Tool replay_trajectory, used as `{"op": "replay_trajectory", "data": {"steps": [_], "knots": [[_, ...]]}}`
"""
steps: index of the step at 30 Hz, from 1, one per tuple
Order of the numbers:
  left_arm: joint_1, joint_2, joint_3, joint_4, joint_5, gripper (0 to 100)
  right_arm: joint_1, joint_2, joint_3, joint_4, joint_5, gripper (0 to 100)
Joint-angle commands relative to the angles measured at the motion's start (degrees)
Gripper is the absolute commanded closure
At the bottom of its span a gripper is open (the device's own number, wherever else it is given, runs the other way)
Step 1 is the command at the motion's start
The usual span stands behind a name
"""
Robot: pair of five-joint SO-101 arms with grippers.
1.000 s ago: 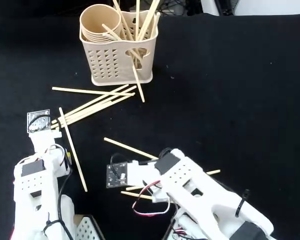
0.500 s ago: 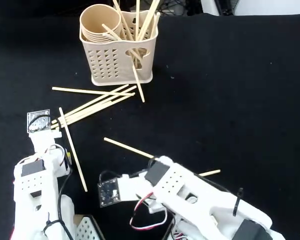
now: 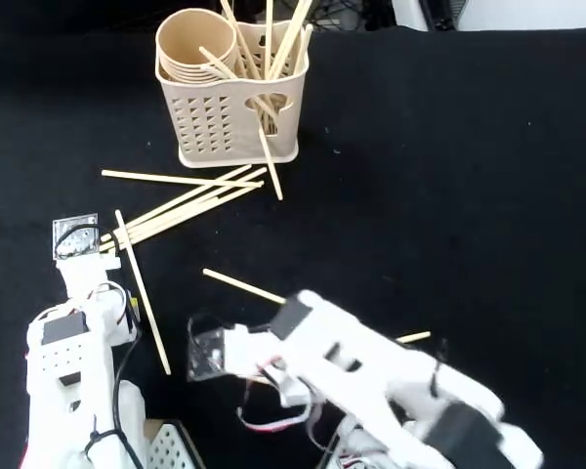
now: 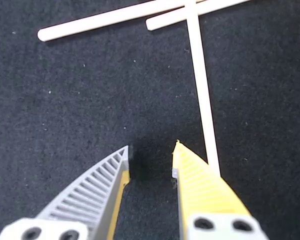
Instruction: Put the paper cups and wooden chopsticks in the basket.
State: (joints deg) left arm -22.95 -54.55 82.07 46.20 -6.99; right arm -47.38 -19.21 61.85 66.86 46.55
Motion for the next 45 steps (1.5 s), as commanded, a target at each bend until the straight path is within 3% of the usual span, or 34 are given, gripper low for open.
{"op": "replay_trajectory", "data": {"steps": [1,5,12,27,31,35,37,45], "knots": [[0.5,-1.1,-0.2,-1.0,-0.4,84,2.1,9.8,-5.0,1.1,0.8,71.9],[0.5,-1.1,-0.2,-1.0,-0.4,84,2.1,8.4,-5.2,-0.1,0.5,73.5],[0.5,-1.1,-0.2,-1.0,-0.4,84,2.5,6.0,-4.4,-0.7,0.4,98.1],[0.5,-1.1,-0.2,-1.0,-0.4,84,6.5,-6.7,-7.4,2.7,0.4,98.6],[0.5,-1.1,-0.2,-1.0,-0.4,84,5.6,-15.4,-2.9,4.7,0.4,95.1],[0.5,-1.1,-0.2,-1.0,-0.4,84,5.2,-18.3,2.3,4.2,0.5,73.2],[0.5,-1.1,-0.2,-1.0,-0.4,84,4.4,-18.4,3.1,4.4,0.8,66.8],[0.5,-1.1,-0.3,-1.0,-0.4,84,-7.5,-18.4,3.6,8.4,0.4,69.8]]}}
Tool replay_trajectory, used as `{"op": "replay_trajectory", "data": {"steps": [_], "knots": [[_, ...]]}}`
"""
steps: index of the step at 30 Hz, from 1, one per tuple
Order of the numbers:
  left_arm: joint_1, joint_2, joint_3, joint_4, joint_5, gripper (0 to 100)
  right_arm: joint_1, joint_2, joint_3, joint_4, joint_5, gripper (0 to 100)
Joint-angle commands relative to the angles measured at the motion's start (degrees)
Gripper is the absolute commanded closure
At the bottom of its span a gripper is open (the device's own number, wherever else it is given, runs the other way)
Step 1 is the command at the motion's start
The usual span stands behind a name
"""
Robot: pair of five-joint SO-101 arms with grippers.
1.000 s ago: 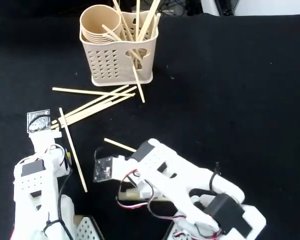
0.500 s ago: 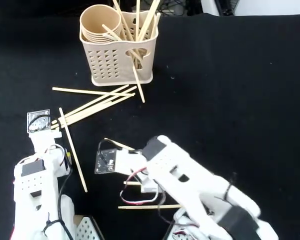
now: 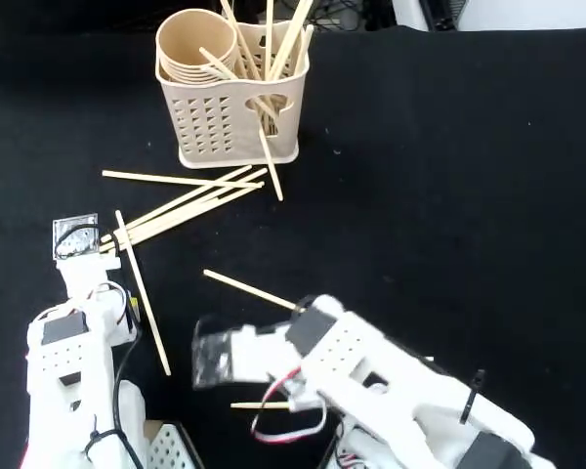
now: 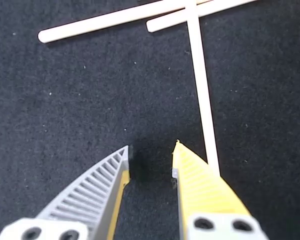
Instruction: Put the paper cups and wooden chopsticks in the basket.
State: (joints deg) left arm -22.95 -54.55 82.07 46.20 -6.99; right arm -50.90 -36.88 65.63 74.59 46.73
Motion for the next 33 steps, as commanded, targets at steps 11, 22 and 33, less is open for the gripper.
{"op": "replay_trajectory", "data": {"steps": [11,22,33], "knots": [[0.5,-1.1,-0.3,-1.0,-0.4,84,-9.8,-0.7,5.5,-7.4,0.2,69.8],[0.5,-1.1,-0.3,-1.0,-0.4,84,-14.2,-0.6,6.3,-8.8,-4.1,69.9],[0.5,-1.1,-0.2,-1.0,-0.4,84,3.7,4.1,4.6,-8.6,-0.9,69.8]]}}
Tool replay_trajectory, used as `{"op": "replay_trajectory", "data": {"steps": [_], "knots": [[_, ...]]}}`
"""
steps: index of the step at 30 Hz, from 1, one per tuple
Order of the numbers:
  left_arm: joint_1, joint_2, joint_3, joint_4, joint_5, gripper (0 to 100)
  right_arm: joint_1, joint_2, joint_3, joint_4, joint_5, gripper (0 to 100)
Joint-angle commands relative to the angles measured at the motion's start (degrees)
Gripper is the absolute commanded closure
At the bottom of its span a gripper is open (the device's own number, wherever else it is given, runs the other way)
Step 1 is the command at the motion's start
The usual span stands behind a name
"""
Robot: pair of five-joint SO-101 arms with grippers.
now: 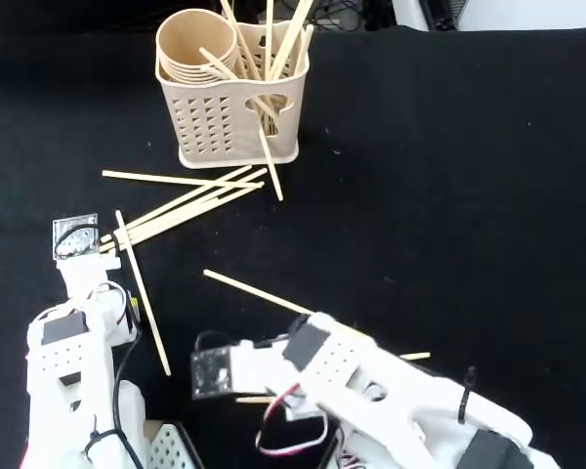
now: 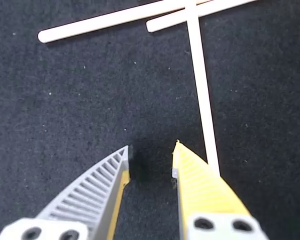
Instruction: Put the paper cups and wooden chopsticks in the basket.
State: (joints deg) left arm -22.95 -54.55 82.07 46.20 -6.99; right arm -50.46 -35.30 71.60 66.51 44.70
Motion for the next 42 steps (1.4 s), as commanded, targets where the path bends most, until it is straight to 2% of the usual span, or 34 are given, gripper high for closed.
{"op": "replay_trajectory", "data": {"steps": [1,7,15,22,31,36,42], "knots": [[0.5,-1.1,-0.2,-1.0,-0.4,84,3.4,3.6,-2.0,-0.2,1.5,69.8],[0.5,-1.1,-0.2,-1.0,-0.4,84,2.7,5.2,-4.4,-0.1,1.0,69.8],[0.5,-1.1,-0.2,-1.0,-0.4,84,-0.9,5.2,-9.9,7.1,0.7,69.8],[0.5,-1.1,-0.2,-1.0,-0.4,84,-5.0,5.2,-7.8,6.3,-1.1,69.7],[0.5,-1.1,-0.2,-1.0,-0.4,84,-11.8,5.7,-1.5,-2.3,-1.1,69.8],[0.5,-1.1,-0.2,-1.0,-0.4,84,-10.7,5.9,-1.6,-1.8,-1.1,69.8],[0.5,-1.1,-0.2,-1.0,-0.4,84,0.4,12.7,-4.8,-1.8,2.0,70.1]]}}
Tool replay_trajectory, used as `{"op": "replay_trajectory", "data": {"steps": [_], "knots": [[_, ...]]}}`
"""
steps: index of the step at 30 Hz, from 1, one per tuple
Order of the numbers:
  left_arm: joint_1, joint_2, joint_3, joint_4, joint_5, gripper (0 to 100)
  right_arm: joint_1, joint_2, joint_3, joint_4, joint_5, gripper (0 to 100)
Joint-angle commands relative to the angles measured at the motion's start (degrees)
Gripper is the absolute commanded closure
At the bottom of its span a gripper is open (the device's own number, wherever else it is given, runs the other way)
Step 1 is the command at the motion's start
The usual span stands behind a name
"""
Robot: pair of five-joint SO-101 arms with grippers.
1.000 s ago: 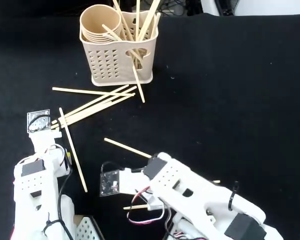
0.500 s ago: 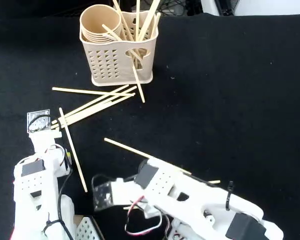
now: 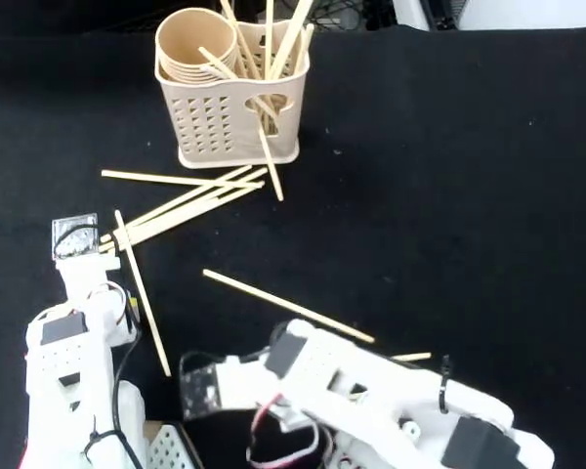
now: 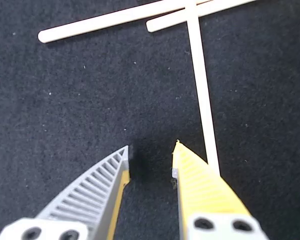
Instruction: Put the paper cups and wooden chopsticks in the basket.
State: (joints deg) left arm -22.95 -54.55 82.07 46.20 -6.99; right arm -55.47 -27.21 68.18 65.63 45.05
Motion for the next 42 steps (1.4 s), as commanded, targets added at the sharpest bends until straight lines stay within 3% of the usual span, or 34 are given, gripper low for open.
{"op": "replay_trajectory", "data": {"steps": [1,9,15,33,42], "knots": [[0.5,-1.1,-0.2,-1.0,-0.4,84,6.5,6.5,-2.4,-0.9,2.2,70.1],[0.5,-1.1,-0.2,-1.0,-0.4,84,8.5,16.2,-9.8,-1.5,2.7,70.1],[0.5,-1.1,-0.2,-1.0,-0.4,84,8.7,11.0,-11.3,-1.1,2.6,70.1],[0.5,-1.1,-0.2,-1.0,-0.4,84,7.6,-3.6,-10.8,12.9,2.7,69.8],[0.5,-1.1,-0.2,-1.0,-0.4,84,7.3,-3.2,3.0,-2.4,2.7,69.8]]}}
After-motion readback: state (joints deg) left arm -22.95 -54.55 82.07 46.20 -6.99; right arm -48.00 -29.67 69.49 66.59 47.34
